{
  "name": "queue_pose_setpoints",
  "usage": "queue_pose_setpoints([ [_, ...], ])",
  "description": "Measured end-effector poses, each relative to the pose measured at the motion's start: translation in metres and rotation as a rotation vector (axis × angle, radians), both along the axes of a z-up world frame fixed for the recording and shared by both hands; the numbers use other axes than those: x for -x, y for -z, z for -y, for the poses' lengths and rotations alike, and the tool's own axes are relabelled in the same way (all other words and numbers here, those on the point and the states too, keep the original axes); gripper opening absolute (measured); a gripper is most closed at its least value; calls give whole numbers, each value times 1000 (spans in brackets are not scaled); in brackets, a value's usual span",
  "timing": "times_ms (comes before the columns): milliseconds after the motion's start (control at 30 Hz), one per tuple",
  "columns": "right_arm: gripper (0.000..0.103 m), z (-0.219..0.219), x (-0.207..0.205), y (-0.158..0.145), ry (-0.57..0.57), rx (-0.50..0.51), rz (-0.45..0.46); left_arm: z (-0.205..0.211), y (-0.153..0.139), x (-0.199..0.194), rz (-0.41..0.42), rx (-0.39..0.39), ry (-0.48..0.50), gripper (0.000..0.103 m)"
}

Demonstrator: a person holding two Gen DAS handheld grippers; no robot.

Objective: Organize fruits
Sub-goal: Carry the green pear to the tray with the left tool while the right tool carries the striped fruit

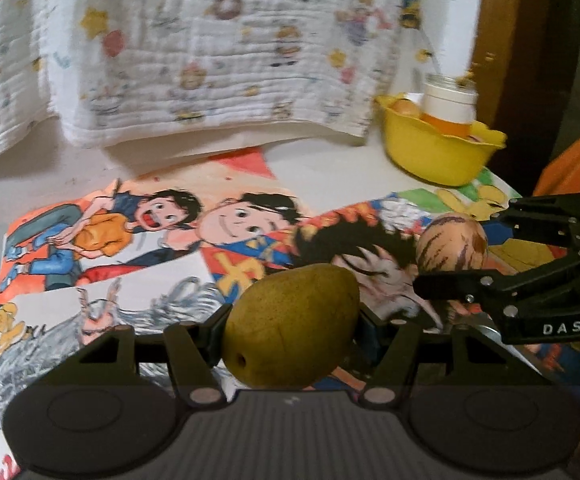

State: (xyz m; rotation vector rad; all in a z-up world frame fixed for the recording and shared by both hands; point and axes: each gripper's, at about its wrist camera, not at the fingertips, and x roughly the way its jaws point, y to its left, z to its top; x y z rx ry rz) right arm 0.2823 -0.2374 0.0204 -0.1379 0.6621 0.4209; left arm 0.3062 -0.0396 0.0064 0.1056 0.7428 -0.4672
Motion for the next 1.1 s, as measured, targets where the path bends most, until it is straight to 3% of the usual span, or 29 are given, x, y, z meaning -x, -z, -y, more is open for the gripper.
queue_pose_setpoints([
  [533,54,21,122,10,21,17,-47,50,5,55,-35,-23,149,67],
  [1100,54,22,139,21,-42,81,-36,70,14,67,-50,-151,197,67],
])
